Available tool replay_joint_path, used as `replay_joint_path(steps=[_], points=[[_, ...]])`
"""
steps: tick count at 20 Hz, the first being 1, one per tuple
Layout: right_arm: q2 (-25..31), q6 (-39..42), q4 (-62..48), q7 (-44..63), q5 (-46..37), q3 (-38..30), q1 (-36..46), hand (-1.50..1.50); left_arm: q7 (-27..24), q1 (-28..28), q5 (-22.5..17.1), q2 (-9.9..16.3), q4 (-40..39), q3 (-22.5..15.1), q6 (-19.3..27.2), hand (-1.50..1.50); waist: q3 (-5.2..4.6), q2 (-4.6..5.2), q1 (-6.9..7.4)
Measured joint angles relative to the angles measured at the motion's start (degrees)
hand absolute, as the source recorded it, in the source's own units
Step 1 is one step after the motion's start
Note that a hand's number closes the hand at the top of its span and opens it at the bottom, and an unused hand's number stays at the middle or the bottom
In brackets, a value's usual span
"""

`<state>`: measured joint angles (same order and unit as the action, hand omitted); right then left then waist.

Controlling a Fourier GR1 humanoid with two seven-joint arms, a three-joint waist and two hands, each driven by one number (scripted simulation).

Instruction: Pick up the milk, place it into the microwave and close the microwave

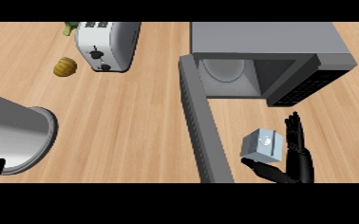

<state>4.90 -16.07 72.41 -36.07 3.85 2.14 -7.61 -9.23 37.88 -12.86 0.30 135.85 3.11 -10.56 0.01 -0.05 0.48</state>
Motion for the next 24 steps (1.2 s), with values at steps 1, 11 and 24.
replay_joint_path(steps=[1,11,24], points=[[-0.04,-0.94,-0.79,0.39,-0.45,-0.42,0.60,-1.50,0.28,0.49,-0.45,0.07,0.65,0.37,-0.36,-1.50,0.00,0.00,0.01],[2.86,11.59,-13.50,-6.03,3.52,-3.49,4.68,-1.50,0.92,0.41,-0.33,0.02,0.78,-0.16,-0.34,-1.50,0.04,0.03,0.15],[0.10,13.66,-13.60,-15.13,2.02,-2.12,6.36,1.50,0.99,0.03,-1.35,0.10,-0.14,0.51,-0.65,-1.50,-0.03,-0.07,-0.18]])
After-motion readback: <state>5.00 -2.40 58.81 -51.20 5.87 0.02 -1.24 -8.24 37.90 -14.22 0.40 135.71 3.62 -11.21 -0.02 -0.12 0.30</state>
